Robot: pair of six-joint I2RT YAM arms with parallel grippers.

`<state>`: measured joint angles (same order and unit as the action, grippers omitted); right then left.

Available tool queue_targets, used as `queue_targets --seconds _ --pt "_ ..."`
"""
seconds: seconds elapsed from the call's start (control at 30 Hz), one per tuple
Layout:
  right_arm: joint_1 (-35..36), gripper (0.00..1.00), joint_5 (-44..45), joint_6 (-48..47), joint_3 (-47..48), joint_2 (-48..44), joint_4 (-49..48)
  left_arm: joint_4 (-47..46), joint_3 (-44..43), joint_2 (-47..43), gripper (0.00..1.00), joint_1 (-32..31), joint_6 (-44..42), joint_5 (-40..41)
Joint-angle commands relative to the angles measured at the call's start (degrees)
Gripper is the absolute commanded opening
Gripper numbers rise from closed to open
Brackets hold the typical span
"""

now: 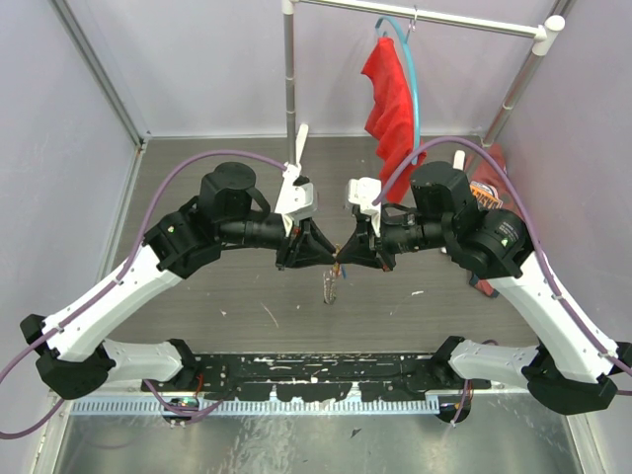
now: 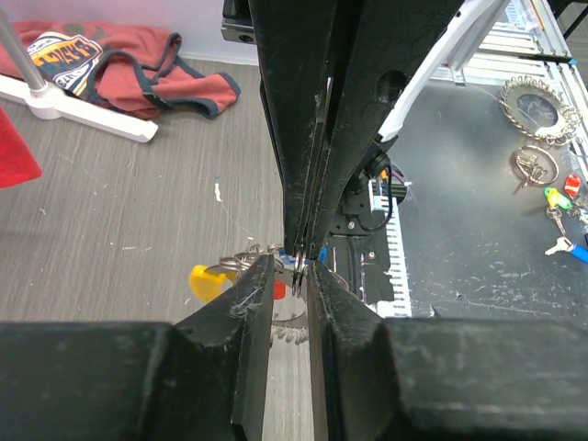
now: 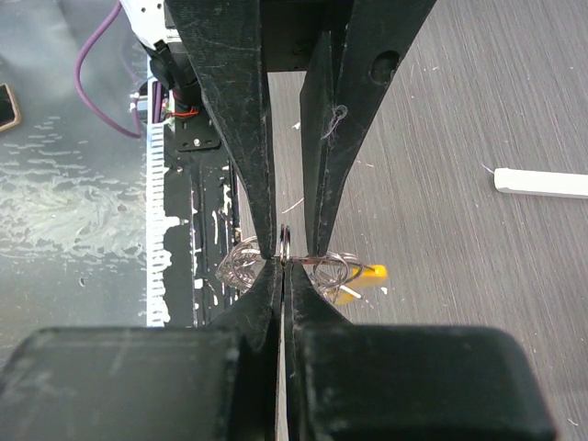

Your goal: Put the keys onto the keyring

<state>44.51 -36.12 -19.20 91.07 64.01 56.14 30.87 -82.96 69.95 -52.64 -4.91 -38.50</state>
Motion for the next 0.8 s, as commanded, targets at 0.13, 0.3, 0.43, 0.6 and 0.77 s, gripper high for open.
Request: queue_targets --seconds 0.13,0.3,0.43,0.6,0.77 --pt "0.0 0.01 -0.3 0.0 0.6 -0.7 -3.5 0.3 -2.2 -0.3 0.26 0.0 -0.5 -0.5" --pt "0.0 0.01 -0.4 0.0 0.6 -0.5 -3.4 0.3 -2.4 0.1 0.17 0.0 -0.6 -0.5" --pt "0.0 0.01 -0.6 0.0 0.7 -0.5 -3.5 0.7 -2.6 0.1 0.0 0.0 -0.7 -0.5" --pt "0.0 0.01 0.0 0.5 0.9 -0.9 -4.1 1.0 -2.5 -0.3 0.0 0.0 -0.8 2.3" --pt "0.0 0.2 1.1 2.6 0.4 -2.4 -7.4 -2.4 0.0 -2.5 0.0 0.0 1.6 5.6"
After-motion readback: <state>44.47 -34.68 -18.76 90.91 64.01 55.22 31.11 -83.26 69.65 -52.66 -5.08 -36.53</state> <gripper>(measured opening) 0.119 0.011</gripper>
